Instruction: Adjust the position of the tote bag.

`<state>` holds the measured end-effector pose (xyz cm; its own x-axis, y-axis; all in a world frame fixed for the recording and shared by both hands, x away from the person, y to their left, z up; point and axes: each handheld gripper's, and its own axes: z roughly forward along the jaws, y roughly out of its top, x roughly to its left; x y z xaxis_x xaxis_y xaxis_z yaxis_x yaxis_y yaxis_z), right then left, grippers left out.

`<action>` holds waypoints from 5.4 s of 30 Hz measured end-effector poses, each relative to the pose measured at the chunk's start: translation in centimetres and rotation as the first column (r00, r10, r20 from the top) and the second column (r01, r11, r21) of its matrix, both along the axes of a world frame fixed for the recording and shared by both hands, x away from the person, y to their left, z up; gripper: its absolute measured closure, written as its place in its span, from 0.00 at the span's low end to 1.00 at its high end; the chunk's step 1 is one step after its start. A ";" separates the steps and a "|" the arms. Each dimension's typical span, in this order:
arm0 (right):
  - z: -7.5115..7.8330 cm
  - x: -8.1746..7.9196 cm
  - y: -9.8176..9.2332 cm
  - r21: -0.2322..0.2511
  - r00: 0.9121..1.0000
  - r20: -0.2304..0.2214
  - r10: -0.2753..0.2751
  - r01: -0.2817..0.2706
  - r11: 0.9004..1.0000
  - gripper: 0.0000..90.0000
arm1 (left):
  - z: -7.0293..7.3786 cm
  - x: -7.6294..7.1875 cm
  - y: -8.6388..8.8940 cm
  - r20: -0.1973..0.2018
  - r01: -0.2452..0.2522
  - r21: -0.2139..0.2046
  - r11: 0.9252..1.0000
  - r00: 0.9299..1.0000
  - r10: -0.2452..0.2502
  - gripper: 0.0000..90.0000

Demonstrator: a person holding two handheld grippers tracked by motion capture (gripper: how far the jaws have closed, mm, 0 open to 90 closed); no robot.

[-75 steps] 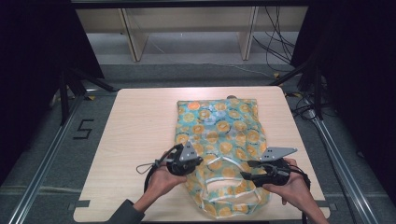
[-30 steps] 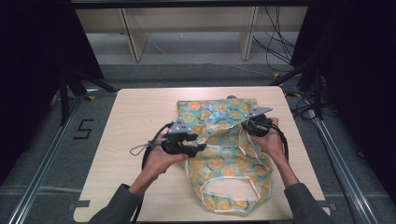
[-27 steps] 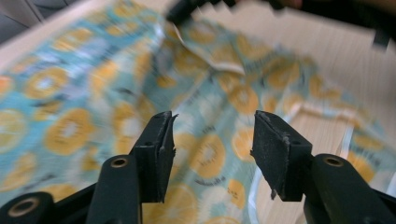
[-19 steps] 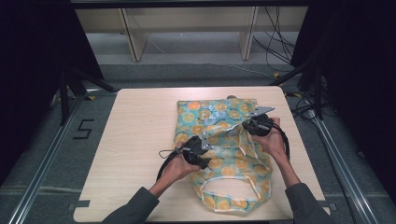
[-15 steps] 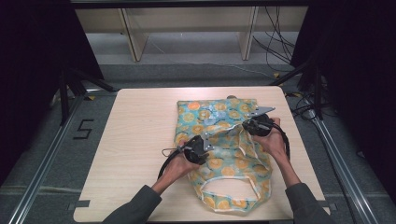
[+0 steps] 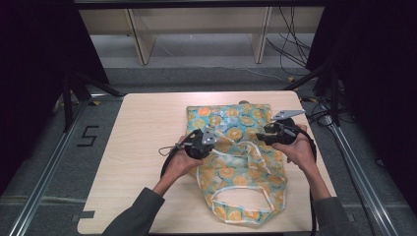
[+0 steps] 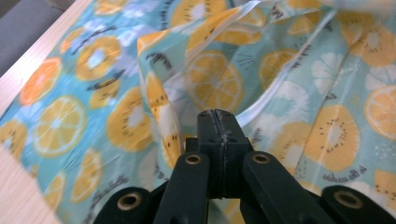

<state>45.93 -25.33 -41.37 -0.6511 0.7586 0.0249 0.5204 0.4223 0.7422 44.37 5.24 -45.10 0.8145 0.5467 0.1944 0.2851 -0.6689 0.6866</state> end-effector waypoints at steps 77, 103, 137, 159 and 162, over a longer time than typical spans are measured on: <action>2.8 -4.8 4.1 0.008 0.985 0.088 0.149 -0.150 0.989 0.59 | 3.5 3.4 6.7 -0.129 -0.138 -0.340 0.930 0.987 0.100 0.99; -1.3 -2.1 6.3 -0.111 0.981 0.066 0.184 -0.176 0.978 0.72 | 1.6 4.8 6.1 -0.149 -0.147 -0.258 0.955 0.983 0.111 0.96; -1.5 7.6 5.5 -0.236 0.995 0.085 -0.053 0.072 0.969 1.00 | 5.1 1.2 0.9 0.028 -0.036 -0.096 0.995 0.999 0.039 0.57; 0.0 6.0 4.9 -0.088 0.999 0.015 -0.032 0.034 0.996 0.62 | 2.3 8.0 -1.6 -0.110 -0.134 -0.023 0.991 0.985 0.131 0.97; 2.1 3.2 5.4 0.039 0.999 0.027 0.044 -0.045 0.998 0.58 | 3.0 8.9 -0.6 -0.184 -0.162 -0.103 0.981 0.973 0.141 0.97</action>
<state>49.17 -19.92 -39.23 -0.6852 0.7274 0.0372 0.4820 0.4145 0.7719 53.24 4.61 -42.11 0.7363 0.6765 -0.0163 0.4993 -0.5268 0.6879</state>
